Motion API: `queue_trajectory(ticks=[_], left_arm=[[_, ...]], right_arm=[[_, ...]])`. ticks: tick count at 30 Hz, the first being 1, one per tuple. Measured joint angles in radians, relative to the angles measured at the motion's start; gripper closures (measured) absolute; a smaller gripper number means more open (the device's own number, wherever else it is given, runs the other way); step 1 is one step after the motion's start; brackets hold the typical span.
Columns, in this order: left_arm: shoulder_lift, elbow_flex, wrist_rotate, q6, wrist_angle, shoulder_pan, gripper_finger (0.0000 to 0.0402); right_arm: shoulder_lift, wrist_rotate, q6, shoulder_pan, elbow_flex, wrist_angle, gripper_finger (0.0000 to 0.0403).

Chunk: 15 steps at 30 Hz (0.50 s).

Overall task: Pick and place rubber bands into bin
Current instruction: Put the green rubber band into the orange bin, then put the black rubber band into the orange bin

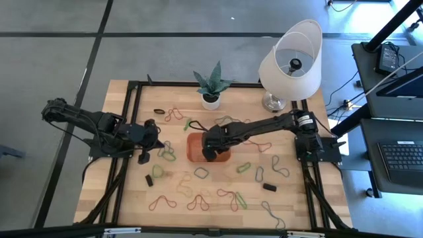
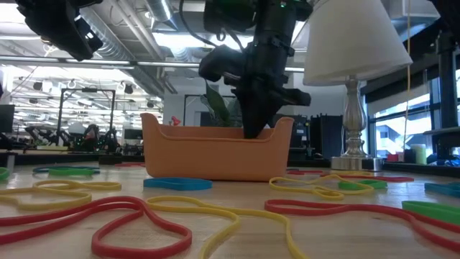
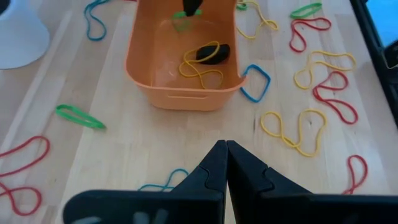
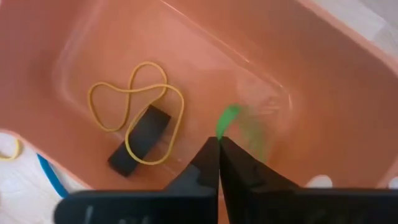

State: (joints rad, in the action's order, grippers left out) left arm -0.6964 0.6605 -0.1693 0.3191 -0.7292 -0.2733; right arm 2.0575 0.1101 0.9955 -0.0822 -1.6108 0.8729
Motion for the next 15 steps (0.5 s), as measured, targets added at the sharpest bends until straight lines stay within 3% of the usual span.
queue_trajectory(ticks=[15], left_arm=[[0.0, 0.0, -0.028, 0.0, 0.0, 0.0, 0.0398]], right_arm=[[-0.002, 0.001, -0.01, 0.002, -0.001, -0.008, 0.0297]])
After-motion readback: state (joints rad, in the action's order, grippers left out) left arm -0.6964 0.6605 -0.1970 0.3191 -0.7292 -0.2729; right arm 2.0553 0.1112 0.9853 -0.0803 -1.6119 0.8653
